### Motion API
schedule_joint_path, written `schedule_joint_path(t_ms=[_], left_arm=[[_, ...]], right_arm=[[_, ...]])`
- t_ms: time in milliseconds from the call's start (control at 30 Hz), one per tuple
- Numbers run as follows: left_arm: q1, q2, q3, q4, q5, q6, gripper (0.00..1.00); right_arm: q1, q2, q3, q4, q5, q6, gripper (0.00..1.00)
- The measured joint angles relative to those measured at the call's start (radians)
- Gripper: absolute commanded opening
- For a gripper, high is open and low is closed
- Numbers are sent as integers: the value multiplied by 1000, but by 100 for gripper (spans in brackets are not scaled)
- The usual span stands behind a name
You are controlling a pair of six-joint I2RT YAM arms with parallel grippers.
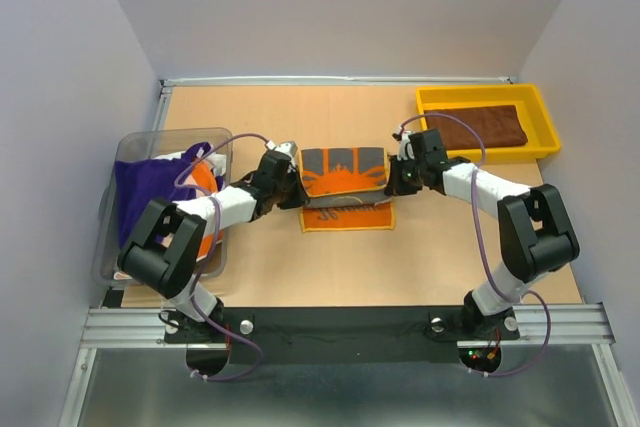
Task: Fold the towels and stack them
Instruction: Fold the towel
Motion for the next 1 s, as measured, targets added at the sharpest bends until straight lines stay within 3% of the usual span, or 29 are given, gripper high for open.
schedule_joint_path(t_ms=[33, 67, 100, 167, 200, 267, 333, 433, 533, 633, 1000], left_arm=[[-2, 6, -7, 6, 4, -4, 11], [-5, 14, -14, 10, 8, -7, 15], [-7, 18, -19, 11, 5, -8, 26], [-5, 17, -36, -1, -23, -7, 38], [-4, 16, -43, -6, -31, -3, 48], [-6, 1, -56, -6, -44, -8, 56], [-18, -61, -86, -23, -67, -10, 74], [-50, -183, -137, -59, -87, -20, 87], [-80, -315, -160, -83, -104, -26, 89], [-84, -338, -147, -87, -134, -20, 89], [-83, -141, 11, -129, -218, 16, 68]], right_arm=[[0, 12, -5, 0, -1, 1, 18], [0, 15, -9, 0, -1, 2, 18], [0, 16, -14, -5, 7, -3, 33], [-9, 16, -21, -12, 31, -4, 45], [-16, 14, -28, -12, 38, -2, 45], [-24, -1, -47, -20, 42, 0, 47], [-34, -51, -79, -41, 34, 3, 50], [-33, -155, -107, -76, 11, 10, 53], [-33, -225, -103, -80, -26, 4, 56], [-31, -211, -75, -82, -63, -14, 57], [48, 23, 137, -88, -95, -39, 49]])
